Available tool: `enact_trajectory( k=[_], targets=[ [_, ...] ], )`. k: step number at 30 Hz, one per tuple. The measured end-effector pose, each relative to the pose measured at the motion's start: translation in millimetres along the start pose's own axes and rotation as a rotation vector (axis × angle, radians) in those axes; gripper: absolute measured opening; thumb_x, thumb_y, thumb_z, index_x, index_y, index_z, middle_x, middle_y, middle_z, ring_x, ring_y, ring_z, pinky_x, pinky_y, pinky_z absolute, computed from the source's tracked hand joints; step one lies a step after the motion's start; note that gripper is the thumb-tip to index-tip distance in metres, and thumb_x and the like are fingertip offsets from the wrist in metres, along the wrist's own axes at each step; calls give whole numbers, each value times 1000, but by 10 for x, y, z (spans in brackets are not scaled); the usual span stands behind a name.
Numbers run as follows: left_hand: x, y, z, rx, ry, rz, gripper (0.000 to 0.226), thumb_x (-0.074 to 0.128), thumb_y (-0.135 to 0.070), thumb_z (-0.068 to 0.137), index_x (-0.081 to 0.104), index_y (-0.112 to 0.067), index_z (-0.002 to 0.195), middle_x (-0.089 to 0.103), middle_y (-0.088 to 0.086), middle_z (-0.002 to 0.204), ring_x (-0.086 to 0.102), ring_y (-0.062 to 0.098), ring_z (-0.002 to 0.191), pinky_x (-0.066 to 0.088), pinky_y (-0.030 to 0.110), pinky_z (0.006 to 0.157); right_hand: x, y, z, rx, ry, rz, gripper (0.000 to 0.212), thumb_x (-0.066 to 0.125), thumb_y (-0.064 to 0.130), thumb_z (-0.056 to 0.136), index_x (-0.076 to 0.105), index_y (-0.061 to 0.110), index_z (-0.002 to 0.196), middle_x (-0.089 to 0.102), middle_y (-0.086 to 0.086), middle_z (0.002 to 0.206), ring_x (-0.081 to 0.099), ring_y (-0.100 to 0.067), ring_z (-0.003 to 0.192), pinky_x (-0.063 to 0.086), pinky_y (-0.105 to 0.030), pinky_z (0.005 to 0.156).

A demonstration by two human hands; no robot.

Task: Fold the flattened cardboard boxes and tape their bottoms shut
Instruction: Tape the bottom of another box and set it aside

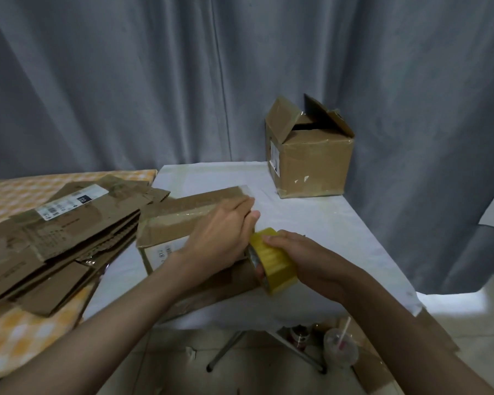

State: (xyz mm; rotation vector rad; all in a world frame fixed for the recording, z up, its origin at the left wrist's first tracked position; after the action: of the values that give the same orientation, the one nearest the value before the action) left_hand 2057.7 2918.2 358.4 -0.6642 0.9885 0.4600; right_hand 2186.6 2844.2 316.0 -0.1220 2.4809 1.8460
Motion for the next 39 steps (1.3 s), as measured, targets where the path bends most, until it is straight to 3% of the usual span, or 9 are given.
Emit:
enact_trajectory(
  k=[4, 7, 10, 13, 17, 24, 28, 31, 39],
  targets=[
    [93, 139, -31, -60, 41, 55, 62, 33, -52, 102, 34, -17, 154, 34, -3, 159, 28, 12, 146, 24, 28, 117, -3, -40, 80, 24, 13, 197, 33, 47, 30, 100, 57, 7, 121, 71, -15, 92, 69, -19, 79, 52, -33, 75],
    [122, 157, -22, -66, 50, 75, 71, 34, -63, 97, 32, -21, 155, 30, -6, 161, 25, 11, 147, 21, 28, 118, -174, -4, 106, -20, -18, 181, 29, 42, 28, 102, 62, 14, 88, 59, -7, 74, 56, -16, 66, 44, -32, 70],
    [110, 142, -24, -71, 42, 70, 77, 37, -67, 94, 32, -21, 155, 29, -7, 161, 24, 11, 147, 19, 27, 118, -704, -35, 197, -131, -421, -404, 24, 54, 25, 97, 67, 9, 85, 67, -2, 71, 60, -15, 69, 44, -18, 61],
    [98, 107, -35, -77, 24, 72, 80, 40, -69, 92, 32, -20, 155, 29, -7, 161, 24, 11, 147, 19, 27, 118, -962, -210, 314, -133, -542, -796, 17, 72, 35, 83, 64, 20, 86, 60, -4, 90, 58, -20, 88, 40, -26, 65],
    [98, 102, -37, -100, 28, 68, 86, 40, -75, 88, 31, -21, 155, 29, -8, 161, 25, 11, 147, 22, 30, 118, -895, -418, 459, -179, -495, -880, 33, 77, 44, 73, 54, 23, 86, 54, 0, 89, 53, -21, 82, 48, -36, 68],
    [100, 114, -43, -113, 44, 56, 92, 38, -80, 84, 28, -23, 155, 27, -11, 161, 24, 10, 147, 25, 34, 118, -970, -86, 314, -399, -683, -791, 7, 72, 18, 83, 68, 21, 87, 71, 5, 84, 64, -17, 78, 53, -34, 70],
    [95, 112, -38, -112, 40, 59, 91, 40, -80, 84, 29, -24, 155, 27, -11, 161, 24, 10, 147, 24, 32, 117, -724, 375, -1, -812, -550, -673, 20, 73, 5, 85, 76, 17, 100, 73, 12, 94, 67, -4, 85, 52, -17, 75],
    [85, 100, -37, -106, 34, 63, 90, 42, -78, 84, 30, -23, 155, 27, -11, 161, 24, 9, 147, 23, 32, 117, -511, 528, -89, -985, -435, -762, 18, 73, 4, 87, 77, 14, 102, 74, 9, 101, 68, -3, 95, 51, -19, 84],
    [86, 104, -43, -99, 19, 53, 89, 44, -78, 85, 32, -23, 154, 28, -10, 161, 23, 8, 147, 22, 30, 117, -353, 477, 117, -1053, -328, -886, 14, 73, 7, 89, 77, 13, 101, 75, 4, 101, 68, -11, 96, 54, -33, 86]
  ],
)
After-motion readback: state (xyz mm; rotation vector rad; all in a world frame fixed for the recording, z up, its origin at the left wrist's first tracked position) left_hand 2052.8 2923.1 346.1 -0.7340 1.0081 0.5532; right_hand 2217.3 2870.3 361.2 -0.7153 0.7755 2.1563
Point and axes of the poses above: each hand's wrist, its own z-axis towards the middle knuckle, its own x-axis out of the palm, y = z × x, the point moved 5 cm from there along z, towards the middle knuckle
